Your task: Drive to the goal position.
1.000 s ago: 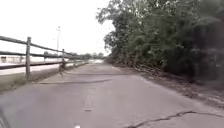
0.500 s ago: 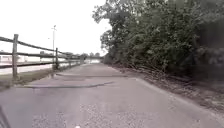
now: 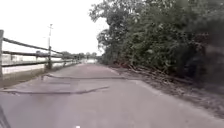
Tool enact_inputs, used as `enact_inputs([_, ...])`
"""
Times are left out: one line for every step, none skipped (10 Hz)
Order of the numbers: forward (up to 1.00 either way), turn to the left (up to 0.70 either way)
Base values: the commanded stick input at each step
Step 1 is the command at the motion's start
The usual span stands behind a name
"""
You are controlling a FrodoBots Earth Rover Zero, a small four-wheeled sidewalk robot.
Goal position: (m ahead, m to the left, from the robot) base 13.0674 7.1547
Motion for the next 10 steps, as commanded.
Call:
enact_inputs([1.00,-0.03])
enact_inputs([1.00,-0.03])
enact_inputs([1.00,-0.03])
enact_inputs([1.00,-0.01])
enact_inputs([1.00,-0.01])
enact_inputs([1.00,-0.01])
enact_inputs([1.00,-0.01])
enact_inputs([1.00,-0.01])
enact_inputs([1.00,-0.01])
enact_inputs([1.00,-0.01])
